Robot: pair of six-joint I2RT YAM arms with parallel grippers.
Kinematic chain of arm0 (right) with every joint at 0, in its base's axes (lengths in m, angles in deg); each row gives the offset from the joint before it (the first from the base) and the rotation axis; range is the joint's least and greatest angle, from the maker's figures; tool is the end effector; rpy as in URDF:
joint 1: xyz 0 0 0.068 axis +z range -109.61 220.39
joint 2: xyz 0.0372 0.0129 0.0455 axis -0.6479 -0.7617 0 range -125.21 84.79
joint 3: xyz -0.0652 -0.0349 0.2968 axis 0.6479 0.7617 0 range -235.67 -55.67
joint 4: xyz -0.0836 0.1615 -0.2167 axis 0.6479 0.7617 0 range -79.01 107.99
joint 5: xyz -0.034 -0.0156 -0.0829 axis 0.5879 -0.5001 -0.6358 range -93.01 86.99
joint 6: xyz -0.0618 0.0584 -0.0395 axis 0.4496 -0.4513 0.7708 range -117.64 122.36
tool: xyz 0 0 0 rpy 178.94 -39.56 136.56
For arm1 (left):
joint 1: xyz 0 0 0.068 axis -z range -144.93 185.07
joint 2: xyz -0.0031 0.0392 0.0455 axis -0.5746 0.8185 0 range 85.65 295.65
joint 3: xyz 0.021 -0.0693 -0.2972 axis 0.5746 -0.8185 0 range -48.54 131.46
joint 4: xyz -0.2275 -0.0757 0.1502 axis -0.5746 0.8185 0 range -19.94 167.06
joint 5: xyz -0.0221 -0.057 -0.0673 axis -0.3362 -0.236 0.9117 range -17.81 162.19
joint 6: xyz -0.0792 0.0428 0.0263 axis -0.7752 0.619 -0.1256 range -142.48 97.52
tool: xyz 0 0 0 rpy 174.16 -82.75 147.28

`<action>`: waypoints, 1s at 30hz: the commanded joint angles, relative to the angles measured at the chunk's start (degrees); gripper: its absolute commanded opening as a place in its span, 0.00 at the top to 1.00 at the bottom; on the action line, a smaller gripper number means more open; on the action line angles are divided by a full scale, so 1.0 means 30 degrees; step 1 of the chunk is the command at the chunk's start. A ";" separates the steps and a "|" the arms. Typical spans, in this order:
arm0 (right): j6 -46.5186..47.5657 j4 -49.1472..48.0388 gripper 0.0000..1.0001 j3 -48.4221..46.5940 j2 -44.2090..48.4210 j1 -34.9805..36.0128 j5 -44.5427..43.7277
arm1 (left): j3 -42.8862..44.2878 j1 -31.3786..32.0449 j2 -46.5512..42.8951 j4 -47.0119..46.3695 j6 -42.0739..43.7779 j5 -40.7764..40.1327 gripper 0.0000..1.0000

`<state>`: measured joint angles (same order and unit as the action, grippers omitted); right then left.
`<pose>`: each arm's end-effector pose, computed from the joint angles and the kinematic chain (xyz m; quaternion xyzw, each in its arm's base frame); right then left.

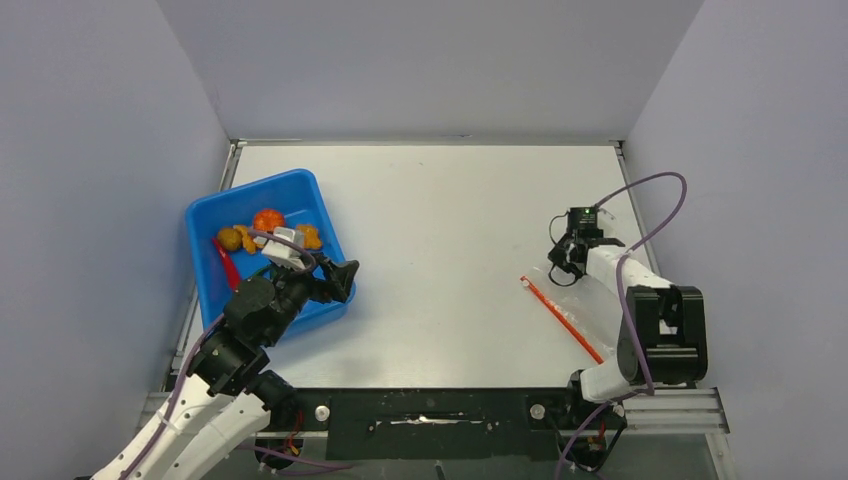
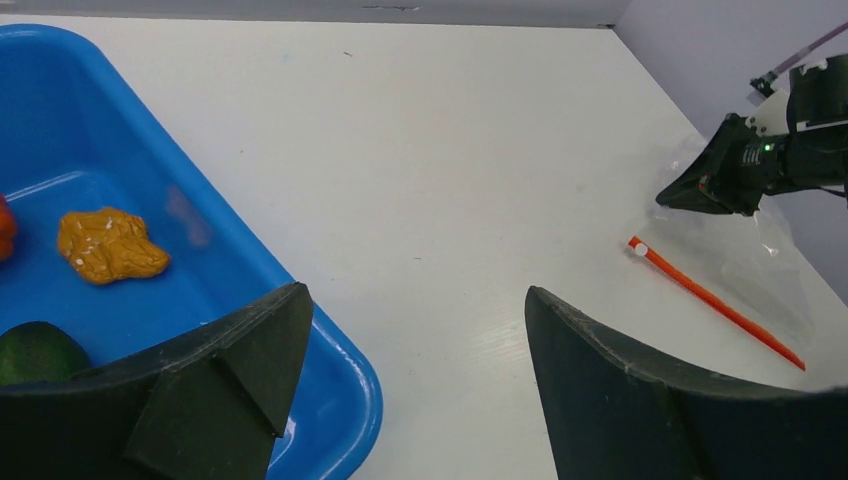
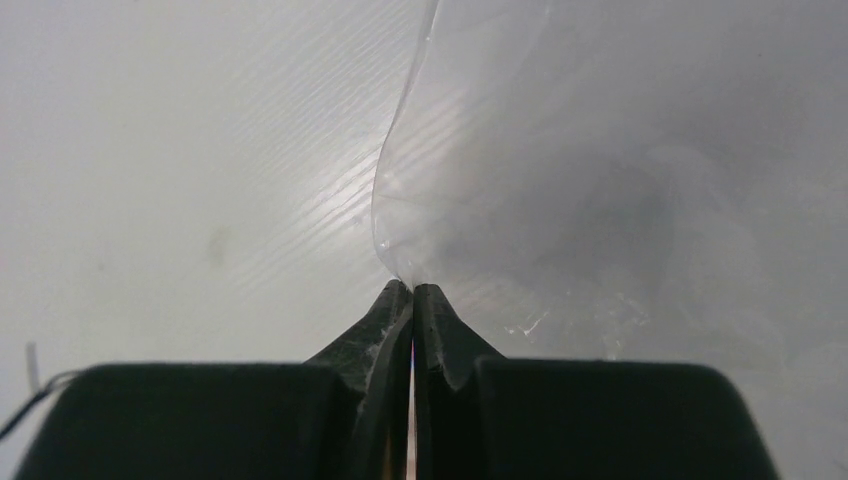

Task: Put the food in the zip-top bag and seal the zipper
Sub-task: Pick up the zipper food storage bag at the corner of the board, then open the zipper of the food storage bag.

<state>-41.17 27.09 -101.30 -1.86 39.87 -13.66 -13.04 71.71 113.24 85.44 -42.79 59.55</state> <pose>0.3292 -0.0185 0.1486 0.3824 0.8755 0.0204 0.2948 0.1458 -0.0855 0.3275 0.0342 0.7498 -0.2398 0.6157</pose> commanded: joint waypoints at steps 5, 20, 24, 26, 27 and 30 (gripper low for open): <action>0.0703 0.1490 1.00 -0.0738 0.5140 0.0907 0.2378 | -0.0136 -0.0035 0.0940 -0.3835 0.3201 0.5576 0.27; -0.3232 -0.0242 1.00 -0.1533 0.9906 0.3560 0.9927 | 0.0572 0.0147 0.5368 -0.8998 0.4036 1.2330 0.31; -0.5493 -0.2455 1.00 -0.1083 1.0398 0.4615 0.9592 | 0.0129 0.0204 0.5882 -1.0785 0.3162 1.3567 0.31; -0.6619 -0.3373 1.00 -0.1126 1.0135 0.5372 0.9477 | -0.0384 0.0249 0.6037 -1.2215 0.2673 1.4357 0.30; -0.7167 -0.3835 1.00 -0.1214 0.9958 0.5773 0.9383 | -0.0703 0.0290 0.6124 -1.3131 0.2334 1.4579 0.29; -0.8532 -0.5103 1.00 -0.1576 0.9458 0.7252 0.8486 | -0.1452 0.0340 0.6558 -1.4938 0.1660 1.4412 0.28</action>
<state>-58.50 21.49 -103.79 27.65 57.16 12.85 -15.51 72.30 131.73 53.48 -34.05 99.00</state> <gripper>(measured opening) 0.023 0.717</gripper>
